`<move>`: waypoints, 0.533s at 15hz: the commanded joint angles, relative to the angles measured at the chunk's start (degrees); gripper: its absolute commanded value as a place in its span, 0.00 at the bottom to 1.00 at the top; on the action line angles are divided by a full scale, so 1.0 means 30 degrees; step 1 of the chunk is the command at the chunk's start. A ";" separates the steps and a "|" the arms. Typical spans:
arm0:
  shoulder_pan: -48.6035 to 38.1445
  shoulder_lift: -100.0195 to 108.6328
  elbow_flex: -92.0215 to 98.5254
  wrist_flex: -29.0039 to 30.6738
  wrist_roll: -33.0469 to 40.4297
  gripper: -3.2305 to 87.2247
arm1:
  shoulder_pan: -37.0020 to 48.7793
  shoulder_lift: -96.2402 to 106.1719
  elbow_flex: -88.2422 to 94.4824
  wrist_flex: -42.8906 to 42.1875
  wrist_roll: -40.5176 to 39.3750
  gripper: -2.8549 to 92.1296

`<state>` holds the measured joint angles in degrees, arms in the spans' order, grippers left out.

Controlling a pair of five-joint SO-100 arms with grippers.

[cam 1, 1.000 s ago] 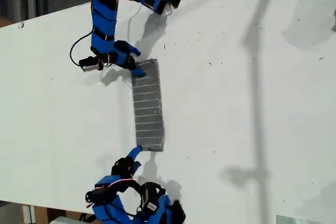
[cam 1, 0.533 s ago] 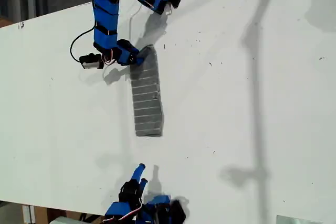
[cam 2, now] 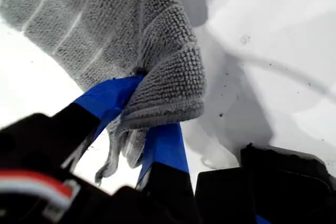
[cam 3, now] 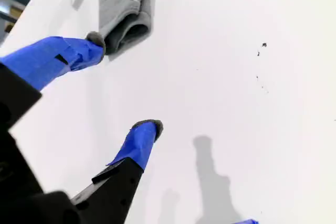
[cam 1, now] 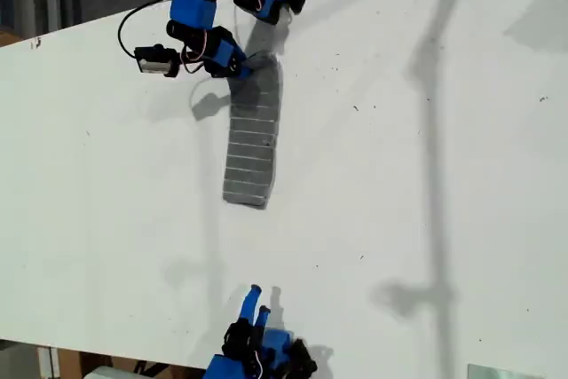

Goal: Grasp corners of a square towel and fold twice.

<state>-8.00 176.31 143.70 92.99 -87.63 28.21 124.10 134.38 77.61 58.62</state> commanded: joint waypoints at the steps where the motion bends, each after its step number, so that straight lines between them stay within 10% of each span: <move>1: 0.0908 0.2578 0.0791 -0.0615 -0.1465 0.42 | -0.0879 -0.0088 -0.4629 0.0527 -0.0146 0.03; 8: 0.1318 0.6562 0.4189 -0.2168 -0.2578 0.41 | -0.3340 -1.4766 -2.3379 0.1025 -0.3457 0.03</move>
<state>-4.75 194.85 155.74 86.48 -94.39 19.51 86.75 78.40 79.98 50.01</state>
